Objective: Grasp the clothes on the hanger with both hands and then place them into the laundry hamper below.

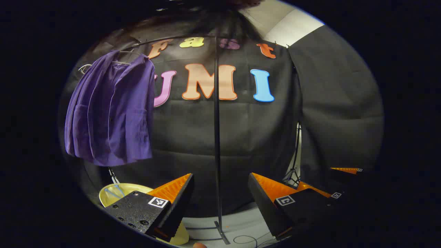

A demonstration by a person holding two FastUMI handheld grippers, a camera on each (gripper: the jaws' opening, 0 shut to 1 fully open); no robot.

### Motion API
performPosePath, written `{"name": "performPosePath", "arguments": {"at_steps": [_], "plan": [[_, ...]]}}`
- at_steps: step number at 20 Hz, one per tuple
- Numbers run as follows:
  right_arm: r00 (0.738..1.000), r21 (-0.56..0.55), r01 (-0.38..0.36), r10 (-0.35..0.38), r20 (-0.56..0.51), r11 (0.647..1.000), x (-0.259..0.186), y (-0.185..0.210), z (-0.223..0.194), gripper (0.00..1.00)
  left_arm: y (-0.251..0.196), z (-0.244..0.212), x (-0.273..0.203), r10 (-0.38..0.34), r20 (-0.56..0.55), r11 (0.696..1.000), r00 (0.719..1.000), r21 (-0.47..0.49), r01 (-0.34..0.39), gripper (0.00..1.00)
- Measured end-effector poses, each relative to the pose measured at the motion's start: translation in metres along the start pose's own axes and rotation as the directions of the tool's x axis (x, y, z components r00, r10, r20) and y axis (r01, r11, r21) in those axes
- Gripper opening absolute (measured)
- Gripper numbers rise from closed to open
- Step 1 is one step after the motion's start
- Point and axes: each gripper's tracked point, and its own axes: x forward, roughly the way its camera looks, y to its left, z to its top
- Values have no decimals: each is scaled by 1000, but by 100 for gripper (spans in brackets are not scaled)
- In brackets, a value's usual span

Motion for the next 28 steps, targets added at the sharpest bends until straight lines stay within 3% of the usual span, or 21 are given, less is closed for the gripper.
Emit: {"name": "performPosePath", "arguments": {"at_steps": [1,2,6,7,9,11,12,15,20,24,28], "plan": [[1000,-2,-17,17,18,1000,6,15,31,94,11,32,9,10,19,1000,1000,-1,-10,97],[999,-13,-31,31,24,999,11,30,65,99,26,65,15,18,30,1000,999,-3,-18,97],[995,-31,-82,84,45,996,2,95,187,99,89,146,10,20,9,1000,1000,-18,-20,96],[994,-39,-90,92,54,995,-3,113,215,94,105,167,5,16,8,1000,1000,-18,-15,97],[991,-66,-102,108,79,993,-14,149,267,99,137,208,-6,10,20,1000,1000,-14,-10,96],[986,-89,-124,132,102,988,-27,189,305,94,169,240,-19,5,10,1000,1000,2,-5,96],[981,-92,-143,153,116,985,-36,208,320,97,186,253,-26,5,11,1000,1000,8,-5,96],[969,-81,-203,212,129,976,-58,266,349,95,234,272,-41,29,-12,1000,1000,8,-29,95],[939,-73,-298,306,158,952,-81,333,374,94,297,303,-66,130,-7,991,992,19,-129,95],[918,-73,-353,360,165,933,-90,356,383,94,323,317,-75,204,4,979,979,25,-204,97],[926,-63,-334,340,162,940,-88,357,388,94,338,323,-77,238,15,971,971,18,-238,95]]}}
